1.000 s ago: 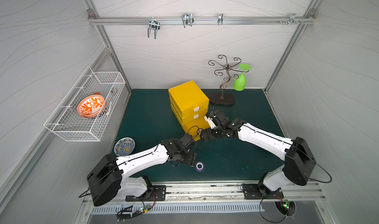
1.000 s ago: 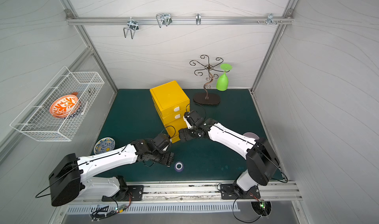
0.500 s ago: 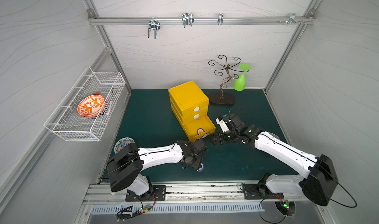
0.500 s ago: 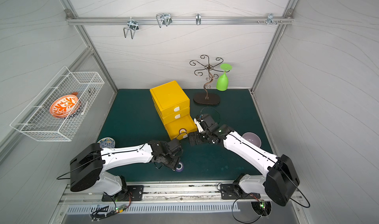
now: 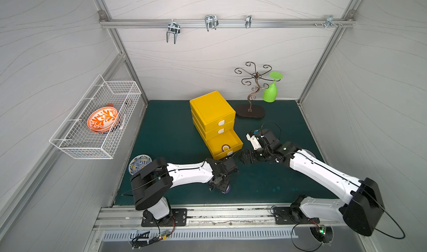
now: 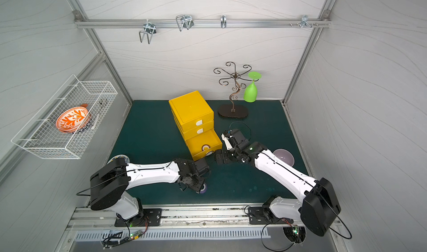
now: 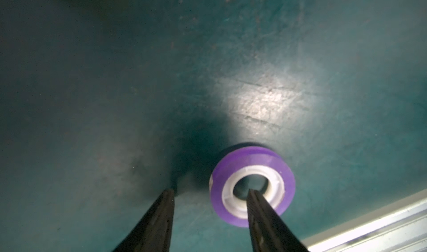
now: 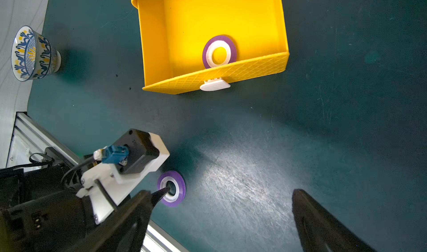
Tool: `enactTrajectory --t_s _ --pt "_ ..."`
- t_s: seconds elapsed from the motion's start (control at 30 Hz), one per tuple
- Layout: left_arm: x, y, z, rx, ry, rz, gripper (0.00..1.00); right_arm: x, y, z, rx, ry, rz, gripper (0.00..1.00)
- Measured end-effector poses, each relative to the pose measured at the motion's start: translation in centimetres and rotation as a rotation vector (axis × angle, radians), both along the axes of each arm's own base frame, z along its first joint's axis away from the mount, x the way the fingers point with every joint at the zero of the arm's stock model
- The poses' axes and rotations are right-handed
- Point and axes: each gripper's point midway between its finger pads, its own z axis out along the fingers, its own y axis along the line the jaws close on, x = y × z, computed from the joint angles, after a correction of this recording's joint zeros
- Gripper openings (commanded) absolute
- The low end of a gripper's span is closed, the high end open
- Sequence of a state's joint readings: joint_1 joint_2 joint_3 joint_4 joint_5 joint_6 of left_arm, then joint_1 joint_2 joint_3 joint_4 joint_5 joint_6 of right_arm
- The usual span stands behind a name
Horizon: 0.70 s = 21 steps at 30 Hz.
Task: Place the transparent tape into the drawer according to color
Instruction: Pick up the tape at the center of the board.
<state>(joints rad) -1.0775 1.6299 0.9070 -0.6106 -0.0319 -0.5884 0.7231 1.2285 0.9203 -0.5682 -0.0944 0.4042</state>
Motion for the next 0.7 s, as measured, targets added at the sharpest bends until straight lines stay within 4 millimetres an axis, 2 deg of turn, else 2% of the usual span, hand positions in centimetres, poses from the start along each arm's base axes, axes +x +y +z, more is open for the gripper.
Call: enactTrajectory --t_s 0.07,0.57,0.7 --pt "-0.07 -0.10 -0.22 0.006 0.003 -0.003 0.47 0.12 -0.11 0.01 0.000 0.000 -0.005 0.99" --pt "0.11 0.04 -0.41 0.049 0.007 0.008 0.02 -0.03 -0.26 -0.27 0.010 0.022 -0.013 0.99" --pt "0.11 0.04 -0.40 0.049 0.007 0.008 0.00 -0.10 -0.27 -0.34 0.011 0.027 -0.016 0.99"
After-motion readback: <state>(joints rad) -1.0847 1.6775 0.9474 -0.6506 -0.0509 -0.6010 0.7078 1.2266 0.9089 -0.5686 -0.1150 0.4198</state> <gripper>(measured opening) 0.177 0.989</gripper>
